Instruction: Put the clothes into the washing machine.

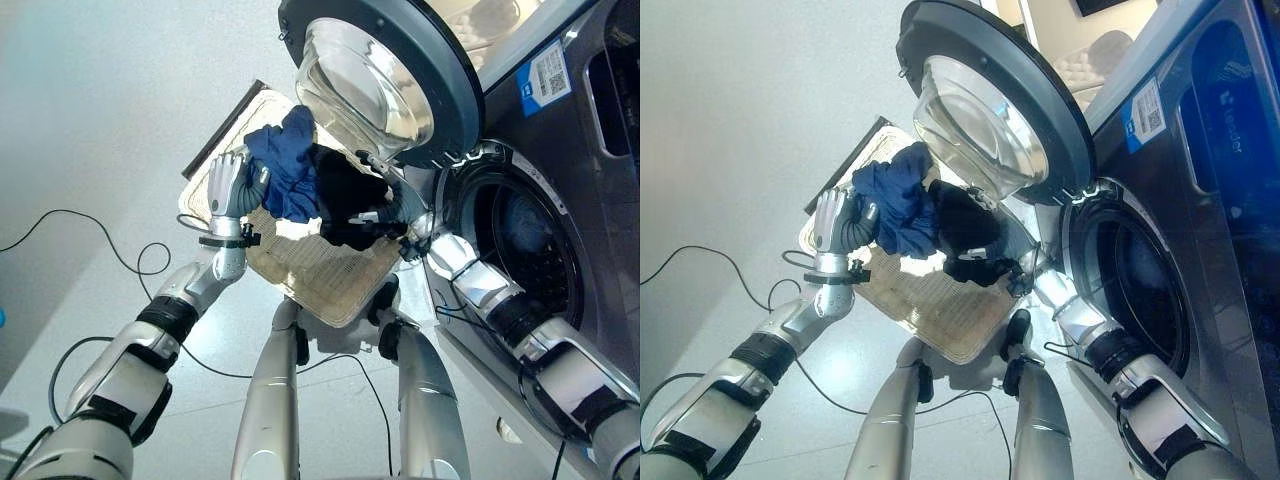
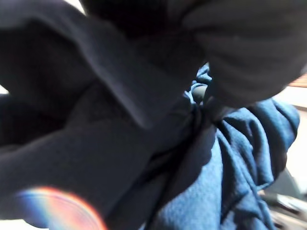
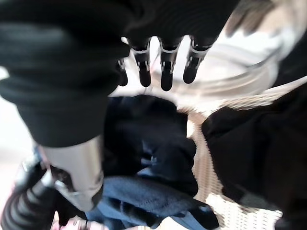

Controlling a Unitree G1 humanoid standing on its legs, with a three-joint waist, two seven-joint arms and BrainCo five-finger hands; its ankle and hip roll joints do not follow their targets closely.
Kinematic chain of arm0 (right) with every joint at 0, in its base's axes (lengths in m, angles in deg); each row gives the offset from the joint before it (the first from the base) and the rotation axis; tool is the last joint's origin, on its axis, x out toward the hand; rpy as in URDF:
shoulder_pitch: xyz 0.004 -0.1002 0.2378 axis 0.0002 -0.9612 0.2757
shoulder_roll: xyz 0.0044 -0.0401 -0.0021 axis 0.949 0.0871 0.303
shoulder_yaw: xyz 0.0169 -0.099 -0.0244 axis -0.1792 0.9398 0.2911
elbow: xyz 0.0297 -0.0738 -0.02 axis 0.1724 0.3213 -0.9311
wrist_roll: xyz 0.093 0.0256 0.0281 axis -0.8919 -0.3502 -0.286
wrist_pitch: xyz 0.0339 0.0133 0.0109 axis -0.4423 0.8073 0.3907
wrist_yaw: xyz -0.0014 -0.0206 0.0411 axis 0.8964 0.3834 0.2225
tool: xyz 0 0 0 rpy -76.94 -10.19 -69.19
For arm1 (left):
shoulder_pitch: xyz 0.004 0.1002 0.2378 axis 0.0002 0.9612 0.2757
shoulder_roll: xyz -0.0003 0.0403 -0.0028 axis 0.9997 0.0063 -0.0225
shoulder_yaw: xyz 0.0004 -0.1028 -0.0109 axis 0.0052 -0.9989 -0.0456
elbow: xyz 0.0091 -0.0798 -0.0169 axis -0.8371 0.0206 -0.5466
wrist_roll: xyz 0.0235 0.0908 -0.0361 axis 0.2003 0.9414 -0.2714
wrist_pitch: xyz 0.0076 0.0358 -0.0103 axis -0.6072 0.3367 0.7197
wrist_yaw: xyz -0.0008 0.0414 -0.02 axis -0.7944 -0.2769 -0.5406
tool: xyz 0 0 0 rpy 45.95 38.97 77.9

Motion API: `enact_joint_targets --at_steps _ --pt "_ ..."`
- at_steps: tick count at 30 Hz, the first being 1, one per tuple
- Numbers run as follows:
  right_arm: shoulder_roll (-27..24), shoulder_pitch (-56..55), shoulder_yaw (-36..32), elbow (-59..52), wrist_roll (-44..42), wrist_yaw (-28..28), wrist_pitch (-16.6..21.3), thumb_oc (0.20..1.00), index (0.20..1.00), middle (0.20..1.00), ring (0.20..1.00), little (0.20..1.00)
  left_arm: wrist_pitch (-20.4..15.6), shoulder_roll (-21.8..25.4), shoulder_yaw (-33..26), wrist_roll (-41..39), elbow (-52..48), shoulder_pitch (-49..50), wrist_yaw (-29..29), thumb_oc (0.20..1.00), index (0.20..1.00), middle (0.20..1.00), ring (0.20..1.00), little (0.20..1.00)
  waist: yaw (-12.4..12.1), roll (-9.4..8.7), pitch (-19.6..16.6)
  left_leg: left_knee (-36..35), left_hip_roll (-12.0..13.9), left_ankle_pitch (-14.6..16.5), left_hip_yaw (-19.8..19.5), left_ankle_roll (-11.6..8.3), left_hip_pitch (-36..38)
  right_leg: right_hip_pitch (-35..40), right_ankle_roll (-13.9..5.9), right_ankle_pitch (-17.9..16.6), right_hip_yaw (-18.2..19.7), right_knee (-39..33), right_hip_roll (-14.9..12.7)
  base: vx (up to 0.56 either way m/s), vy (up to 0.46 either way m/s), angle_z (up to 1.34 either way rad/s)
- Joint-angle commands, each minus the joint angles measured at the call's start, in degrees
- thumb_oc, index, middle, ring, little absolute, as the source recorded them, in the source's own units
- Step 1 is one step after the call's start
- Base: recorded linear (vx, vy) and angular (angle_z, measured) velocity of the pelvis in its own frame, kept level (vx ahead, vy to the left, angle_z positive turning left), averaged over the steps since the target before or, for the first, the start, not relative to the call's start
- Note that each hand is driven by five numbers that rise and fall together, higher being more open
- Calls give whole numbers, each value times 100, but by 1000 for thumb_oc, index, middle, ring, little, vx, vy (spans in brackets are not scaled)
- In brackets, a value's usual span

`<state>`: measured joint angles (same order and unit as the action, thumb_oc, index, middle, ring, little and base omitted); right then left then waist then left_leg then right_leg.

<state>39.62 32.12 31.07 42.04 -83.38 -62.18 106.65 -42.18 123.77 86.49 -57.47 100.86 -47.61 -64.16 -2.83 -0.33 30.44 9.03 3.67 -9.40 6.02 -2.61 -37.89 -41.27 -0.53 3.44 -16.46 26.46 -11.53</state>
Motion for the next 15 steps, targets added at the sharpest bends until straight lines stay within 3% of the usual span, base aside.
enact_joint_targets --at_steps 1,10,15 --pt "-38 184 -20 -335 -286 292 69 1000 1000 1000 1000 1000 -428 -189 11 -193 -425 -165 292 200 200 200 200 200 -92 320 -65 601 -151 743 292 -230 -80 -46 -630 -177 -262 50 -51 16 3 8" --pt "423 599 -60 -315 -884 608 17 1000 1000 1000 1000 1000 -625 -299 303 -482 -448 -430 904 200 200 200 200 200 -130 399 -65 650 -226 741 249 -192 -107 -76 -601 -193 -213 78 -29 4 5 2" --pt "589 630 0 -287 -1504 1217 -300 1000 1000 1000 1000 1000 -717 -368 366 -550 -465 -516 1012 200 200 200 200 200 -124 405 -65 645 -262 719 243 -188 -91 -53 -581 -232 -190 22 -22 2 7 2"
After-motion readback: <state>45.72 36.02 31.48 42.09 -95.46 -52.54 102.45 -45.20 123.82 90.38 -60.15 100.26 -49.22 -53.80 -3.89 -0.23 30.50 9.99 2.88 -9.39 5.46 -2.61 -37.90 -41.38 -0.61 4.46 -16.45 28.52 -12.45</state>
